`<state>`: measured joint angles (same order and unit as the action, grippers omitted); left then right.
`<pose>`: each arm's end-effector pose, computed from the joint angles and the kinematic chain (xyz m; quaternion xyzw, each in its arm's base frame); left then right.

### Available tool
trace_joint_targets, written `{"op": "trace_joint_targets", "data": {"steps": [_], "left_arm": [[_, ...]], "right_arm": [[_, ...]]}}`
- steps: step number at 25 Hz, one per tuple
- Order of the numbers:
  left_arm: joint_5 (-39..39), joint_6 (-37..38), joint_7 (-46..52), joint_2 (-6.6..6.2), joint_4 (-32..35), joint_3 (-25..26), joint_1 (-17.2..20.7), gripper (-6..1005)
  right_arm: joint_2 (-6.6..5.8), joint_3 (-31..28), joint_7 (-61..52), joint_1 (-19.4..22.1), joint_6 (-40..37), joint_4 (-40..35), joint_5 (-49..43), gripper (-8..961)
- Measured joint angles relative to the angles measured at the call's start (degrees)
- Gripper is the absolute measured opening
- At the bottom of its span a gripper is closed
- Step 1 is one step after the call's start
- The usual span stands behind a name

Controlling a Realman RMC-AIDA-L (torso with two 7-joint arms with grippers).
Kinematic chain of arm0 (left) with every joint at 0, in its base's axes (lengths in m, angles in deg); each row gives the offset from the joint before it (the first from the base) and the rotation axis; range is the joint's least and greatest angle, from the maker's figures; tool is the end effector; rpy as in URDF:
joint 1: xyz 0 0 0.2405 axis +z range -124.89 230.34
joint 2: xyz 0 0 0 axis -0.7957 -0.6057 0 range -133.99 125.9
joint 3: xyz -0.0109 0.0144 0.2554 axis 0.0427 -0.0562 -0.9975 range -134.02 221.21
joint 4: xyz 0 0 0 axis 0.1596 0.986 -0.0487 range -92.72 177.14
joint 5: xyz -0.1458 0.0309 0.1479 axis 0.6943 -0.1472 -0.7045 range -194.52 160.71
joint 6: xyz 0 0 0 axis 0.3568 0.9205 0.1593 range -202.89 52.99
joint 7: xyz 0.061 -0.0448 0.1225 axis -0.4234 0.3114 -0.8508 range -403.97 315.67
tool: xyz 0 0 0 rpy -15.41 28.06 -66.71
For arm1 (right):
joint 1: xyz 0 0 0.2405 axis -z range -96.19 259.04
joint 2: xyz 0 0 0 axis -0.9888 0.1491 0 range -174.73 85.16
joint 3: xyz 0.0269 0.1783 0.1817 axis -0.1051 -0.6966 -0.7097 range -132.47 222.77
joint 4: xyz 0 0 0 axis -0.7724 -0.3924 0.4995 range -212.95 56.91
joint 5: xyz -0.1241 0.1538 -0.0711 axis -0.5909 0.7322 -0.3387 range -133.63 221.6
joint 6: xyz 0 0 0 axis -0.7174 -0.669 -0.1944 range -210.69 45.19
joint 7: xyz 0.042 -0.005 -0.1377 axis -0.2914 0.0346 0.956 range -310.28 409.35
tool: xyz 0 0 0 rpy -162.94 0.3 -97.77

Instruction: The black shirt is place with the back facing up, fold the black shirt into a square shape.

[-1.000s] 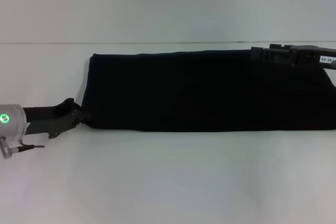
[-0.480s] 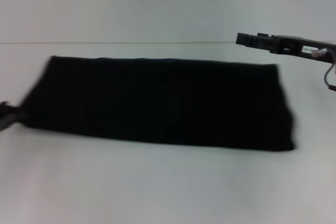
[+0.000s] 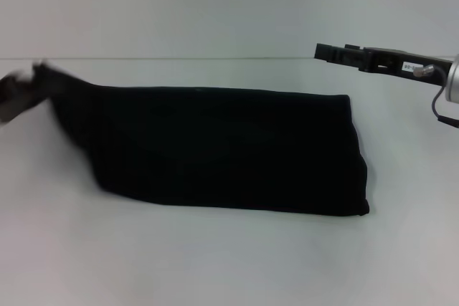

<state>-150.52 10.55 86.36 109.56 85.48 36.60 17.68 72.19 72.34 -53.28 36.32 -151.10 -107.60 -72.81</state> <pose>-0.3208 0.3628 0.1070 -0.6798 -0.6222 -0.3188 0.2214 0.2280 0.4295 0.0198 -0.8320 0.4106 0.2956 0.2274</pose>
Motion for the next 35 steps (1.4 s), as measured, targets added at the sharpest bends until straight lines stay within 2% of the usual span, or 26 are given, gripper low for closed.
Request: {"op": "trace_joint_targets", "data": {"steps": [2,5,8,9,11,13,15,16,17,18,19,20,22,24,28,31,35], "left_arm": [[3.93,3.55,-1.09,0.3,-1.58,-2.71,-2.81,53],[10.14,5.74,-2.8,2.07,-6.51,-9.1,-8.56,57],[12.49,3.05,-5.52,5.29,-11.39,-14.01,-14.21,61],[12.69,0.69,-7.03,7.0,-13.3,-15.21,-16.24,63],[13.08,-4.36,-10.23,9.65,-17.29,-16.44,-19.02,65],[15.16,-11.67,-15.63,10.78,-25.07,-16.38,-20.98,68],[19.22,-18.39,-22.59,10.9,-35.96,-14.72,-22.01,71],[21.72,-21.53,-27.99,10.93,-41.81,-12.09,-21.82,73],[22.87,-22.74,-31.01,10.99,-43.97,-10.77,-21.58,74],[25.02,-25.07,-40.99,11.15,-50.21,-5.52,-20.12,75],[25.26,-25.45,-47.42,11.18,-53.9,-1.76,-18.96,77],[25.26,-25.45,-47.42,11.18,-53.9,-1.76,-18.96,78],[23.66,-24.87,-61.58,11.23,-60.17,5.52,-16.19,81],[20.73,-21.43,-67.61,11.14,-61.18,7.18,-15.27,140],[18.01,-11.82,-67.0,10.81,-58.89,7.07,-14.05,259],[16.44,-4.97,-63.93,10.5,-53.32,7.0,-12.71,379],[15.78,-3.36,-56.96,10.44,-44.51,5.46,-10.51,547]], "right_arm": [[-0.22,-0.15,0.19,0.45,-0.32,-0.24,0.03,940],[-0.76,-0.21,0.48,1.4,-0.71,-0.67,0.07,940],[-1.83,-0.45,0.58,2.66,-2.04,-0.89,0.4,940],[-2.2,-0.51,0.63,3.33,-2.76,-1.09,0.78,939],[-2.81,-0.55,0.75,4.65,-4.18,-1.86,1.58,939],[-3.33,-0.56,0.83,6.07,-5.56,-3.17,1.98,939],[-3.86,-0.59,0.84,7.12,-6.5,-4.01,2.05,939],[-4.17,-0.58,0.85,7.44,-6.8,-4.28,2.06,939],[-4.5,-0.53,0.85,7.68,-7.07,-4.38,2.08,939],[-4.78,-0.46,0.86,7.82,-7.22,-4.41,2.11,939],[-5.1,-0.35,0.86,7.97,-7.34,-4.3,2.14,939],[-5.36,-0.3,0.81,8.1,-7.32,-4.12,2.03,939],[-5.71,-0.14,0.39,8.18,-6.85,-3.94,1.42,939],[-5.84,0.02,-1.09,8.09,-6.38,-3.91,0.36,939],[-6.44,0.2,-6.36,7.24,-6.31,-3.71,-2.29,939],[-6.75,0.91,-12.25,5.84,-6.48,-3.26,-6.01,939],[-7.43,3.54,-18.84,3.33,-4.54,0.6,-9.62,939]]}}
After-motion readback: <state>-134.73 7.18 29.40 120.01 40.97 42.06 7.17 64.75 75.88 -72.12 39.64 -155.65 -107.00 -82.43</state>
